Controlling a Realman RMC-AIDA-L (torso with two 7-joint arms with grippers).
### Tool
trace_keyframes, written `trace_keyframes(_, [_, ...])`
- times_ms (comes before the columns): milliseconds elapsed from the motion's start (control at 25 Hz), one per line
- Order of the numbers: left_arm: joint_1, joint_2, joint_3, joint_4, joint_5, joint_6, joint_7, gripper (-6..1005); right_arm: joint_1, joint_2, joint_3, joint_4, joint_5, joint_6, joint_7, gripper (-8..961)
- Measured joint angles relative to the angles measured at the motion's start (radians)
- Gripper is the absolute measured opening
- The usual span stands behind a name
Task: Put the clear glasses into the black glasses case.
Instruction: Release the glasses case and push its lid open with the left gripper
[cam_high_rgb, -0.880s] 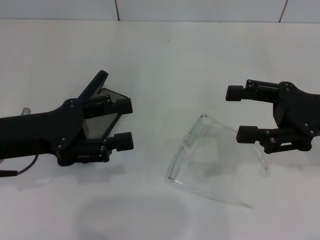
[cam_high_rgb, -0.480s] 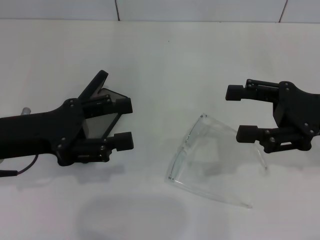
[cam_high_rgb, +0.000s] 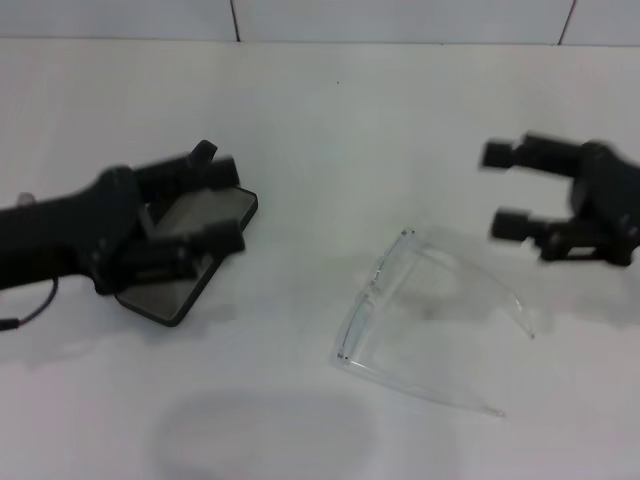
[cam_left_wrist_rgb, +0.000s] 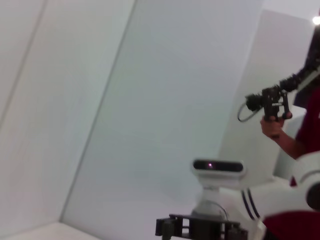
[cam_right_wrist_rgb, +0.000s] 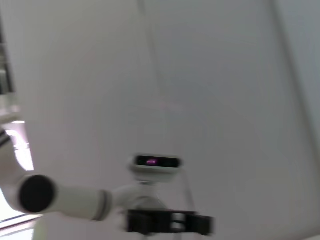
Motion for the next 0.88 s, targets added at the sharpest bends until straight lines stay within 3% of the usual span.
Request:
trace_keyframes(160, [-0.011,0.002,-0.080,0.005,-0.004,-0.001,-0.034,816,-0.078,-0.012,0.163,0.003,-0.001,0.014,-0.035,853])
trace_keyframes(280, [-0.019,0.002,-0.115,0.060,-0.005,-0.031,-0.104,816,-0.148,-0.007,0.321,-0.002,-0.001,0.012,-0.069,852])
trace_keyframes(440, [-0.024,-0.026,-0.106,0.217,0.045,-0.216,-0.285,817,-0.216,0.005,0.488,-0.002,-0.001,0.002,-0.099,851])
trace_keyframes(600, [-0.038,-0.067,-0.102,0.365,0.198,-0.375,-0.461,815,-0.235,0.006,0.518,-0.003,-0.001,0.000,-0.109,850])
trace_keyframes(720, [-0.082,-0.078,-0.061,0.427,0.343,-0.456,-0.604,814,-0.244,0.007,0.519,-0.004,-0.001,-0.001,-0.115,850])
trace_keyframes(880, [-0.109,-0.078,0.113,0.535,0.512,-0.571,-0.844,812,-0.250,0.008,0.521,-0.002,-0.001,0.002,-0.121,849])
